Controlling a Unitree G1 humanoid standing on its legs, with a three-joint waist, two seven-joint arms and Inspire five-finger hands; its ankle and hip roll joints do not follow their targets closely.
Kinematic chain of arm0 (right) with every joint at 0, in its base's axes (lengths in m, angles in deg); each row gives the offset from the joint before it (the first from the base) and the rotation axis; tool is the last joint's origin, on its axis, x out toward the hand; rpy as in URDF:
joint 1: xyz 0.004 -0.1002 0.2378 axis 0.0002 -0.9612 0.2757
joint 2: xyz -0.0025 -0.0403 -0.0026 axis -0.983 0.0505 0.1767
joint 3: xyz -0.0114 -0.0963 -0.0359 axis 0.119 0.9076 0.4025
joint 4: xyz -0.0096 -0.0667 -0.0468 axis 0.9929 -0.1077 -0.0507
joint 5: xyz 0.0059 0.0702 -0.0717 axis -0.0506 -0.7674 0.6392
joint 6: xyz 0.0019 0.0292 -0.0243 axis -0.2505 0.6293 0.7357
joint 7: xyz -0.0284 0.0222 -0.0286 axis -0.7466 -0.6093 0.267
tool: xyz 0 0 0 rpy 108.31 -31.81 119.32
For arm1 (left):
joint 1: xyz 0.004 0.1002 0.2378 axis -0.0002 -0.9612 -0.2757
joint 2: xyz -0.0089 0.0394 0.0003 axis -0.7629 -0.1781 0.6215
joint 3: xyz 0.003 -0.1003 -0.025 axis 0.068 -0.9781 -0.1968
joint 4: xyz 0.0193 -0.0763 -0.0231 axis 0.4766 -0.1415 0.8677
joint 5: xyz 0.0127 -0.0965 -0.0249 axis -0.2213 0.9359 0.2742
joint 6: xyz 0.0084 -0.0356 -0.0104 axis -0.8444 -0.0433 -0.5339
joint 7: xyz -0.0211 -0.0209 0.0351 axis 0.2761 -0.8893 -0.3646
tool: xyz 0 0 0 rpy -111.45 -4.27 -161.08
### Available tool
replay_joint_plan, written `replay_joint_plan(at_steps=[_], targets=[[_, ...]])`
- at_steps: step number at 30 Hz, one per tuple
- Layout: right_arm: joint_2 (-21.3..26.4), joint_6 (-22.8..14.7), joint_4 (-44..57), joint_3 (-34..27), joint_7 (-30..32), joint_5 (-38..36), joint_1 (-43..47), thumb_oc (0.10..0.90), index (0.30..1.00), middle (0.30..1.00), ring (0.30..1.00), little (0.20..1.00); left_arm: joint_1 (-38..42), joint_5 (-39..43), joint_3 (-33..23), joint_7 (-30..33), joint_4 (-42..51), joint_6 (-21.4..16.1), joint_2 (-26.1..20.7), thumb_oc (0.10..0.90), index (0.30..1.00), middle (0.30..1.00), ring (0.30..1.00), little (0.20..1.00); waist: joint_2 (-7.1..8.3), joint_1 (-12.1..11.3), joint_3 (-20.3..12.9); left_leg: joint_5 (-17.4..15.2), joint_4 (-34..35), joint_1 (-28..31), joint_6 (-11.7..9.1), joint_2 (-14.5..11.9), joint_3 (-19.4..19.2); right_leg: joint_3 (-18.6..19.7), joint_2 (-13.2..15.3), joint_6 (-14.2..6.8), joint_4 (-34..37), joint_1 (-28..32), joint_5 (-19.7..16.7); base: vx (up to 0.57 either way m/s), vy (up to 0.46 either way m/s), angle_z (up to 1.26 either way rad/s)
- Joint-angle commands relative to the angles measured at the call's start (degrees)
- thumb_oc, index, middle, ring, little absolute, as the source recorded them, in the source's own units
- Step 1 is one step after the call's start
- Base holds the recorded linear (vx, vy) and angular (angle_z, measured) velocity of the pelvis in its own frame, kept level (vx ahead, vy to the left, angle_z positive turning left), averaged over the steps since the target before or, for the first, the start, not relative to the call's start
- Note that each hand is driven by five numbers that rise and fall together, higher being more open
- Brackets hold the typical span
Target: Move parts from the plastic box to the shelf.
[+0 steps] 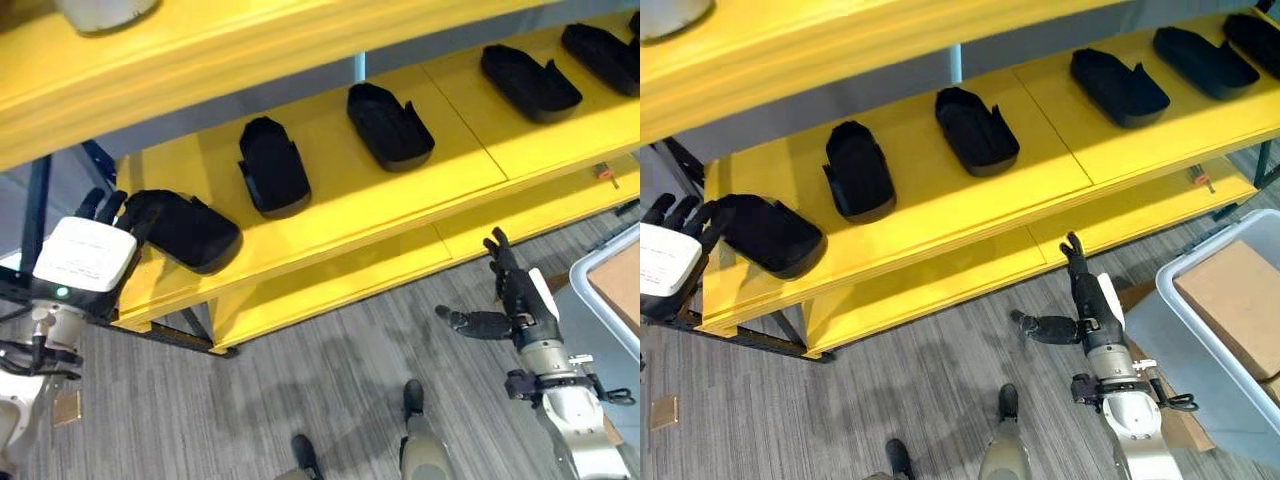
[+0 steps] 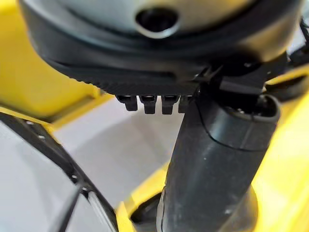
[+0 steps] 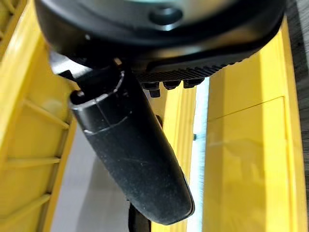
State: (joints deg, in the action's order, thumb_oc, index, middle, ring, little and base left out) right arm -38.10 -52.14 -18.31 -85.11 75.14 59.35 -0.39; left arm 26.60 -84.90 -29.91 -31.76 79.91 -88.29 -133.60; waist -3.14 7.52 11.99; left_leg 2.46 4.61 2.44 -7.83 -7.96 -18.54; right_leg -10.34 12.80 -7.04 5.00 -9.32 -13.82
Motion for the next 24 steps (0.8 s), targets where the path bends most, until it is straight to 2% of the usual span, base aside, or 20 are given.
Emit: replay_joint_plan(at_steps=[1, 2, 3, 5, 6, 7, 10, 13, 14, 15, 16, 20, 24], targets=[[-0.3, -4.3, 4.6, -3.4, 0.5, -0.2, 4.4, 0.9, 1.0, 1.0, 1.0, 1.0, 6.3, 7.3, -6.5, 5.3, -1.6, 2.8, -5.8, 0.9, 1.0, 1.0, 1.0, 1.0, 2.3, 0.6, -0.5, -5.8, 0.4, 3.9, 1.7, 1.5, 2.3, -3.6, 5.8, -5.6, 0.0, 7.3, 5.5, -0.03, -0.059, 0.01], [-0.2, -4.3, 4.6, -3.4, 0.5, -0.2, 4.4, 0.9, 1.0, 1.0, 1.0, 1.0, 6.2, 7.4, -6.6, 5.2, -1.4, 2.8, -5.7, 0.9, 1.0, 1.0, 1.0, 1.0, 2.23, 0.7, -0.5, -5.8, 0.4, 3.7, 1.7, 1.5, 2.3, -3.6, 5.8, -5.5, 0.0, 7.2, 5.5, -0.04, -0.099, 0.0], [-0.6, -3.3, 4.4, -3.2, -0.3, -0.4, 4.2, 0.9, 1.0, 1.0, 1.0, 1.0, 6.7, 12.3, -5.8, 4.0, -0.1, 1.5, -0.9, 0.9, 1.0, 1.0, 1.0, 1.0, 2.73, 0.6, -0.7, -5.6, 0.4, 4.0, 1.6, 1.0, 2.3, -3.7, 5.4, -5.2, 0.0, 7.6, 5.7, 0.0, -0.073, 0.0], [-0.7, -2.5, 4.1, -3.3, -1.0, -1.0, 4.3, 0.9, 1.0, 1.0, 1.0, 1.0, 6.6, 17.0, -4.9, 2.6, 1.0, -0.1, 3.1, 0.9, 1.0, 1.0, 1.0, 1.0, 2.84, 0.7, -0.6, -5.5, 0.4, 4.2, 1.4, 0.6, 2.1, -3.8, 5.0, -5.0, 0.0, 7.8, 6.0, -0.02, -0.062, 0.0], [-0.7, -2.5, 4.1, -3.3, -1.0, -1.0, 4.3, 0.9, 1.0, 1.0, 1.0, 1.0, 6.5, 17.0, -5.0, 2.6, 1.0, -0.1, 3.1, 0.9, 1.0, 1.0, 1.0, 1.0, 2.85, 0.7, -0.7, -5.4, 0.4, 4.1, 1.4, 0.7, 2.1, -3.8, 5.0, -5.0, 0.0, 7.7, 5.9, -0.01, -0.067, 0.0], [-1.1, -1.1, 3.7, -2.9, -1.7, -1.3, 4.3, 0.9, 1.0, 1.0, 1.0, 1.0, 6.2, 24.2, -2.3, -0.5, 1.3, -0.8, 9.3, 0.9, 1.0, 1.0, 1.0, 1.0, 3.18, 0.7, -0.7, -5.6, 0.4, 4.8, 1.3, 0.0, 1.9, -3.8, 4.5, -4.7, 0.0, 8.2, 6.5, 0.0, -0.062, -0.02], [-0.6, 1.2, 4.0, -2.7, -3.1, -1.0, 4.6, 0.9, 1.0, 1.0, 1.0, 1.0, 5.7, 35.4, 0.1, -5.4, 3.5, -1.6, 15.7, 0.9, 1.0, 1.0, 1.0, 1.0, 3.44, 0.9, -0.8, -5.0, 0.4, 5.0, 1.1, -0.6, 1.5, -3.5, 3.8, -4.1, 0.0, 8.2, 6.6, -0.02, -0.067, -0.03], [-0.5, 1.2, 4.0, -2.6, -3.1, -1.0, 4.6, 0.9, 1.0, 1.0, 1.0, 1.0, 5.6, 35.4, 0.0, -5.5, 3.7, -1.5, 15.8, 0.9, 1.0, 1.0, 1.0, 1.0, 3.4, 0.9, -0.9, -5.0, 0.4, 4.9, 1.1, -0.6, 1.4, -3.5, 3.7, -4.1, 0.0, 8.1, 6.6, 0.0, -0.016, -0.05], [-0.4, 1.6, 4.0, -2.7, -3.4, -0.8, 4.9, 0.9, 1.0, 1.0, 1.0, 1.0, 5.3, 37.5, 0.4, -6.2, 4.2, -2.0, 16.3, 0.9, 1.0, 1.0, 1.0, 1.0, 3.49, 1.0, -1.0, -4.9, 0.4, 5.0, 1.1, -0.8, 1.3, -3.5, 3.6, -4.0, 0.0, 8.1, 6.7, -0.01, -0.104, -0.03], [-0.1, 2.4, 4.4, -2.5, -4.1, -0.2, 4.9, 0.9, 1.0, 1.0, 1.0, 1.0, 5.4, 43.9, 1.9, -8.9, 5.7, -2.5, 18.5, 0.9, 1.0, 1.0, 1.0, 1.0, 3.58, 1.2, -0.9, -4.5, 0.4, 5.6, 0.8, -1.7, 1.2, -3.5, 2.7, -3.5, 0.0, 8.6, 7.3, -0.01, -0.145, -0.02], [-0.3, 2.5, 4.6, -2.3, -4.4, -0.1, 4.4, 0.9, 1.0, 1.0, 1.0, 1.0, 5.6, 46.2, 2.8, -9.1, 6.3, -2.2, 20.5, 0.9, 1.0, 1.0, 1.0, 1.0, 3.71, 1.3, -0.9, -4.3, 0.4, 5.6, 0.7, -2.0, 1.2, -3.5, 2.3, -3.3, 0.0, 8.7, 7.5, 0.0, -0.148, 0.04], [-0.5, 2.6, 5.0, -1.9, -4.5, 0.1, 3.7, 0.9, 1.0, 1.0, 1.0, 1.0, 6.1, 48.0, 4.4, -9.0, 7.3, -2.3, 22.9, 0.9, 1.0, 1.0, 1.0, 1.0, 3.8, 1.4, -0.7, -3.9, 0.4, 5.5, 0.3, -2.9, 1.0, -3.8, 1.5, -3.0, 0.0, 9.0, 8.0, -0.01, -0.083, -0.07], [-0.5, 2.3, 5.1, -1.3, -3.7, 0.5, 3.2, 0.9, 1.0, 1.0, 1.0, 1.0, 7.5, 47.5, 4.9, -5.9, 8.1, -2.0, 25.1, 0.9, 1.0, 1.0, 1.0, 1.0, 4.14, 1.5, -0.5, -3.7, 0.4, 5.7, 0.0, -3.6, 0.7, -3.9, 0.6, -2.6, 0.0, 9.1, 8.5, -0.01, -0.072, -0.03]])
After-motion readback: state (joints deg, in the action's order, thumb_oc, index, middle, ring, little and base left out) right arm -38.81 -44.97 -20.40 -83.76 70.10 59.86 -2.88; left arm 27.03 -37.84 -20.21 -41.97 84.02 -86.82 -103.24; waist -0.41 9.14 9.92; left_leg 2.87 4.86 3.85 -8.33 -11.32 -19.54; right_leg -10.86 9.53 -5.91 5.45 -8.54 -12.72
